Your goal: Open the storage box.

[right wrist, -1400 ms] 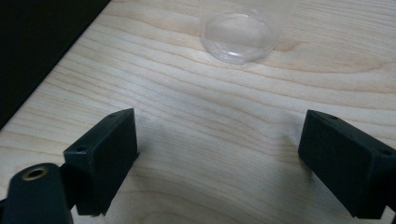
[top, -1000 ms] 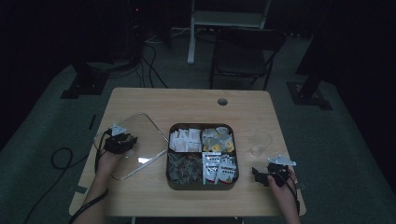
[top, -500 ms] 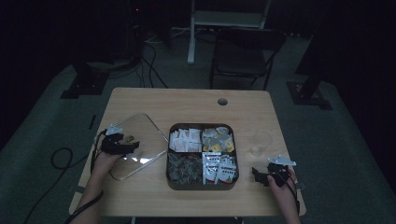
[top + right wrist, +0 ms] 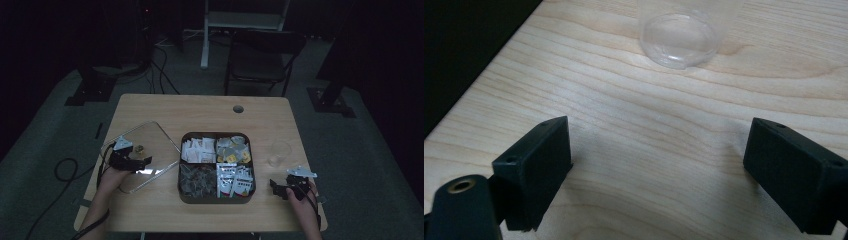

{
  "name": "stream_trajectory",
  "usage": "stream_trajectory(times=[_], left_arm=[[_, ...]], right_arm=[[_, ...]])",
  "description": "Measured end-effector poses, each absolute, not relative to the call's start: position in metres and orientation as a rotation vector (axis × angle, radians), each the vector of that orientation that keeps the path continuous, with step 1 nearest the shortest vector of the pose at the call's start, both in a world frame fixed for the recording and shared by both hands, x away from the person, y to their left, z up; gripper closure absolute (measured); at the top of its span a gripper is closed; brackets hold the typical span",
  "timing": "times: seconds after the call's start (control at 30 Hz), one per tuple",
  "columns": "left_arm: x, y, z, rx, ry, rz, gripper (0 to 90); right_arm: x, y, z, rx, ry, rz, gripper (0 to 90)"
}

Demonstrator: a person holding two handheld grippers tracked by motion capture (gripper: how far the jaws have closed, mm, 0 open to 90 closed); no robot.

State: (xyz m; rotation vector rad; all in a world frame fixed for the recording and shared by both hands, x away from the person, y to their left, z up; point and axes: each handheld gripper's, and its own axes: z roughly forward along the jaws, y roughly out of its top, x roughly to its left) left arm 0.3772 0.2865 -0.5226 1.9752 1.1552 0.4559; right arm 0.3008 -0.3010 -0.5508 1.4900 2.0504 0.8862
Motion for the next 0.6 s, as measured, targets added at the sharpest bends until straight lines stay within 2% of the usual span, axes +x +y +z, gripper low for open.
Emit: stream_trajectory(times=[0.23,0.6], left_arm=[[0.366,0.282,-0.518,1.958,1.116,0.474,1.3],[0.347,0.269,-0.518,2.001,1.023,0.417,1.3]], right_arm=[[0.301,-0.301,-0.551,1.49,2.051,0.886,11.2],[0.301,-0.301,-0.551,1.49,2.05,0.886,11.2]])
